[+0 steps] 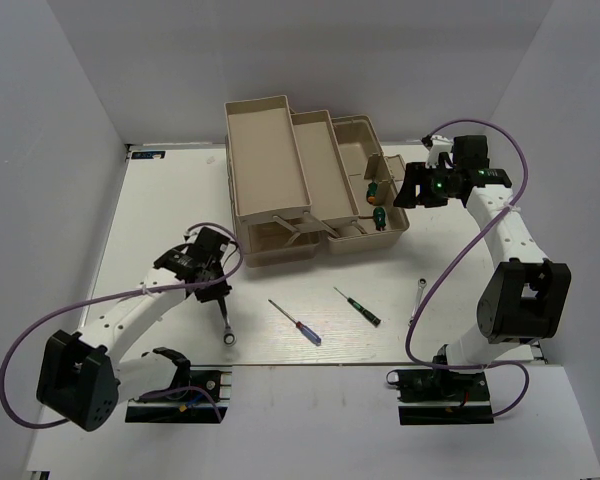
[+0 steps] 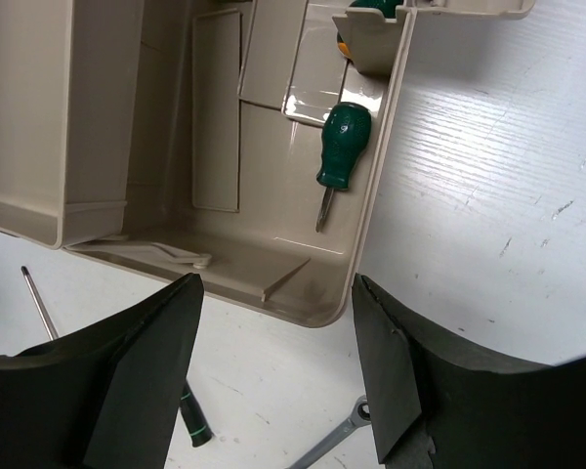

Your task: Sort the tools into containers

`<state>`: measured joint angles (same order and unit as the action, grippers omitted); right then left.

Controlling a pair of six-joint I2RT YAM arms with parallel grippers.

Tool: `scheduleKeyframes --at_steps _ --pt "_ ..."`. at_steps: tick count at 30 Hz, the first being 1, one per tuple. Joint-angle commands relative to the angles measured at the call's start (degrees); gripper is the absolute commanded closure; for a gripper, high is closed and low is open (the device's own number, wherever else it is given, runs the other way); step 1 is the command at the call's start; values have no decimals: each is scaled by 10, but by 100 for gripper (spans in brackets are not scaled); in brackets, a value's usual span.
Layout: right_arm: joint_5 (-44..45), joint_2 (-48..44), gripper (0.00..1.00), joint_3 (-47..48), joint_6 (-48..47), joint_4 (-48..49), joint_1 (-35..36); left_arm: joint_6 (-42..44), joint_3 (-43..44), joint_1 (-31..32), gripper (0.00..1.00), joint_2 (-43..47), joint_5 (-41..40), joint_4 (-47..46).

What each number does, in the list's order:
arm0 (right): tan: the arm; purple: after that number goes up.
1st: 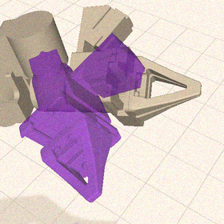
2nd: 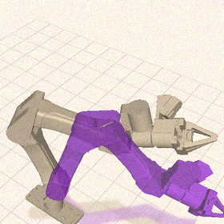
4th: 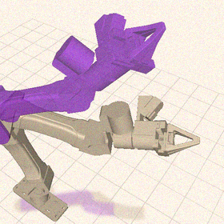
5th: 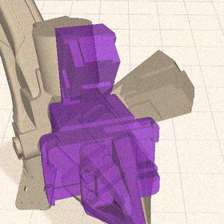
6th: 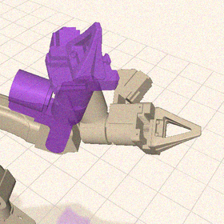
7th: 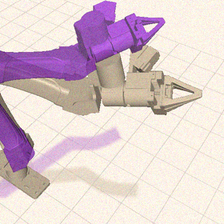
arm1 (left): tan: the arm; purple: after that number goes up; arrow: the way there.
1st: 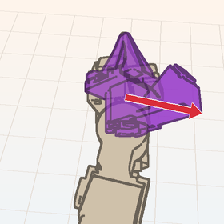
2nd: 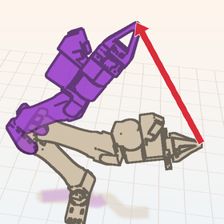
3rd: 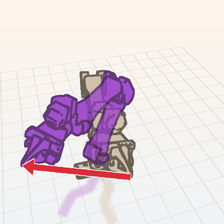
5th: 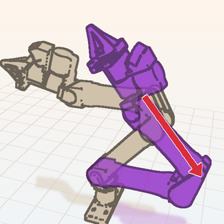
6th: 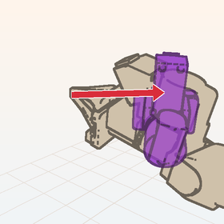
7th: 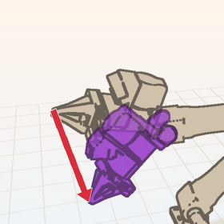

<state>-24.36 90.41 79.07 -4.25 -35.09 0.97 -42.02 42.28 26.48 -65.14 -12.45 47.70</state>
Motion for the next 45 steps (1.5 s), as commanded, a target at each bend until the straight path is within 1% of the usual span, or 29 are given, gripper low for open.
scheduleKeyframes --at_steps 1,3,8,9,11,12,14,15,17,18,20,21,22,23,24,25,26,27,28,30,32,35,42,45 --pt "-15 -5 31 4 1 3 -3 -3 54 1 100 29 -6 25" --pt "-14 -4 31 4 0 1 -4 -8 72 1 100 35 -11 46" --pt "-17 -7 31 6 -5 -1 -2 -13 159 1 100 47 -46 96" --pt "-17 -7 31 5 -8 -1 -3 -13 191 1 100 47 -61 108" --pt "-17 -7 31 1 -12 -2 -3 -8 229 1 100 47 -75 122" --pt "-17 -8 31 -1 -15 -2 -4 -3 272 1 100 38 -88 136" --pt "-17 -9 31 -5 -19 -2 -4 4 318 1 100 17 -96 149" --pt "-17 -11 31 -6 -23 -2 -3 15 362 1 100 8 -96 154" --pt "-16 -13 31 -10 -32 -3 -3 30 404 1 100 -12 -91 154" --pt "-16 -15 31 -14 -37 -2 -5 46 449 1 100 -37 -82 148" --pt "-12 -18 33 -22 -51 -4 -9 65 495 1 100 -71 -64 148" --pt "-10 -19 33 -27 -61 -7 -2 85 541 -5 100 -89 -58 142" --pt "-1 -23 33 -30 -72 -7 -4 95 565 -5 100 -129 -52 133" --pt "1 -23 33 -40 -76 -10 -4 105 587 -5 100 -150 -44 124" --pt "4 -26 33 -45 -81 -10 -3 112 631 -5 100 -170 -38 115" --pt "16 -27 33 -50 -94 -12 -2 125 654 -5 100 -191 -38 105" --pt "24 -27 33 -52 -100 -17 -3 130 703 -10 100 -233 -27 87" --pt "31 -26 33 -62 -108 -27 -3 130 730 -10 100 -255 -27 79" --pt "54 -30 33 -66 -116 -30 -3 138 776 -10 100 -276 -27 66" --pt "63 -37 33 -90 -131 -35 -4 146 816 -17 100 -333 -20 50" --pt "84 -53 33 -123 -147 -36 -4 151 858 -22 100 -364 -20 32" --pt "112 -66 33 -151 -156 -45 -3 151 864 -34 100 -402 -13 -1" --pt "193 -72 37 -216 -128 -72 -4 151 870 -53 100 -466 11 -2" --pt "186 -72 37 -249 -112 -85 -2 151 870 -60 100 -481 34 -2"
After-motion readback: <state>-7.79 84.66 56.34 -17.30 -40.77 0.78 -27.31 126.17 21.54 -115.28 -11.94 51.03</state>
